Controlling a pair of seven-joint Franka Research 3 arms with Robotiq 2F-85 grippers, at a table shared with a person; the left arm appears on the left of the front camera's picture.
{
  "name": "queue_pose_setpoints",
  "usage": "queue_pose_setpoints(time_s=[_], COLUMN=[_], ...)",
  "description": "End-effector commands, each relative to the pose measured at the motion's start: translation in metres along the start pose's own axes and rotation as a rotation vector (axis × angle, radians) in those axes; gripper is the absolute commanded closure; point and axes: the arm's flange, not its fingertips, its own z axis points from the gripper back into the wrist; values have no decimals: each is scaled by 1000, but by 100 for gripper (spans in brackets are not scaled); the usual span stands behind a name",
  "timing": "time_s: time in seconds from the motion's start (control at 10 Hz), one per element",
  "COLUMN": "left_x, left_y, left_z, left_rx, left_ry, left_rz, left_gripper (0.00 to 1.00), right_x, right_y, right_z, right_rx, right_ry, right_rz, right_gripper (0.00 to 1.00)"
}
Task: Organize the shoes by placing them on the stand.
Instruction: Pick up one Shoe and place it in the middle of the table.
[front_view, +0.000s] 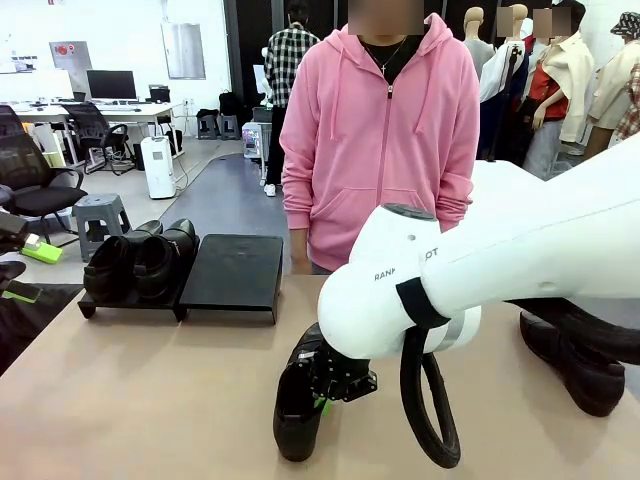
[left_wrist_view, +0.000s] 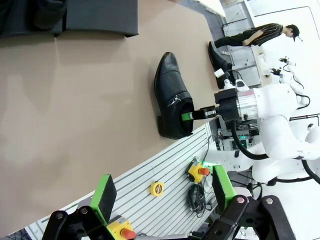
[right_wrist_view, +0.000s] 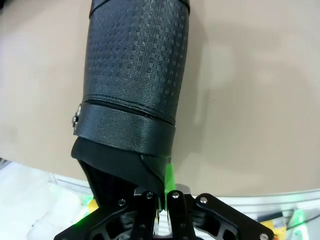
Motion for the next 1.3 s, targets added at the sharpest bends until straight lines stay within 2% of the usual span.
queue_pose_setpoints(time_s=[0.0,0.1,0.2,0.4,0.5,0.6,0.8,0.9,1.0,1.2], left_x=[-2,-2,-2,-2,-2,-2,-2,-2,-2,-2], left_y=[0,0,0,0,0,0,0,0,0,0], left_z=[1,1,1,1,1,1,1,1,1,1], left_rx=[-2,-2,-2,-2,-2,-2,-2,-2,-2,-2], left_ry=[1,1,1,1,1,1,1,1,1,1], left_rz=[-6,-6,-6,-6,-6,-6,-6,-6,-6,-6], left_gripper=[0,0,0,0,0,0,0,0,0,0], right_x=[14,13,11,6,0,-9,-22,-19,-12,-3], right_y=[8,7,5,-6,-21,-49,-143,-195,-249,-345], right_z=[-5,-7,-4,19,50,96,190,222,248,278], right_rx=[-1,4,7,8,2,-11,-34,49,198,470], right_ry=[-12,-2,1,16,96,94,165,245,276,231], right_rz=[26,33,43,74,88,113,172,194,196,83], right_gripper=[100,45,0,0,0,0,0,0,0,0])
